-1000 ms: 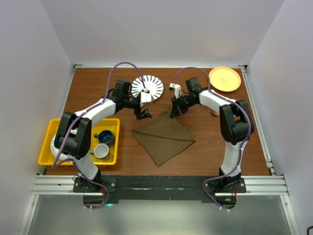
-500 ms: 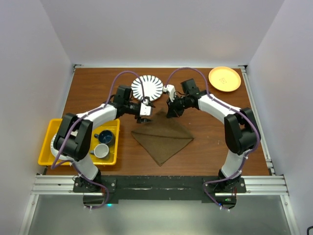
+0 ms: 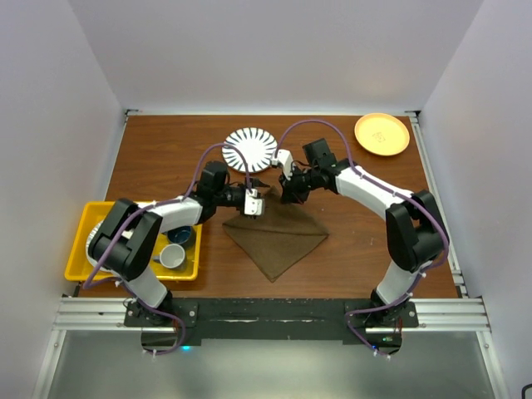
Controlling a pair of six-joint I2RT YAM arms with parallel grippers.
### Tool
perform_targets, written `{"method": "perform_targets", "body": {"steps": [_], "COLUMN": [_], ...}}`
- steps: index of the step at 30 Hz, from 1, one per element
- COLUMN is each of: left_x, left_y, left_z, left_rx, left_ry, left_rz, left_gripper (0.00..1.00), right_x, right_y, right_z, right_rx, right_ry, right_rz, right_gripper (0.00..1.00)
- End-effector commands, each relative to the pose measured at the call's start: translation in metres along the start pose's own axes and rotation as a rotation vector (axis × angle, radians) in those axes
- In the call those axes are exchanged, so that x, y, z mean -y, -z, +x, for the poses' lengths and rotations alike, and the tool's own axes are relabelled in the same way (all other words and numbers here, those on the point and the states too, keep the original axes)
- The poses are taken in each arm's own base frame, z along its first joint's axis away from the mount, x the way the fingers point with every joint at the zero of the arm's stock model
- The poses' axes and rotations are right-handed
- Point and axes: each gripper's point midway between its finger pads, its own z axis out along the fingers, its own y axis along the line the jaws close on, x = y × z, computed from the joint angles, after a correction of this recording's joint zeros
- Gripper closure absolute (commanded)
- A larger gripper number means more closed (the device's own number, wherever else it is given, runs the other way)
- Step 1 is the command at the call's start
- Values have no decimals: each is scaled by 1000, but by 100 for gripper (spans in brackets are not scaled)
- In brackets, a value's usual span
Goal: Fold the napkin into a case and place the utensils inside
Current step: Pick up the upper triangle-folded napkin from the center of the board.
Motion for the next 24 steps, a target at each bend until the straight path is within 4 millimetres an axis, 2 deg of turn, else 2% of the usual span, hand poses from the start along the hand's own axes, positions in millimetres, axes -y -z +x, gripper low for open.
{"method": "perform_targets", "body": {"steps": [1, 12, 24], "left_x": [-31, -31, -17], "left_y": [2, -4, -10], "left_z": [-26, -29, -25], "left_rx": [40, 47, 27], "left_ry": [-169, -221, -245], "left_rz": [-118, -108, -47], "left_gripper": [33, 27, 42], "right_x": [-2, -13, -27], "right_y": [8, 6, 6], "right_z": [-19, -21, -26], "right_rx": [51, 49, 54], "right_ry": [75, 101, 127], "right_rz": [15, -12, -50], "right_gripper": [100, 100, 100]}}
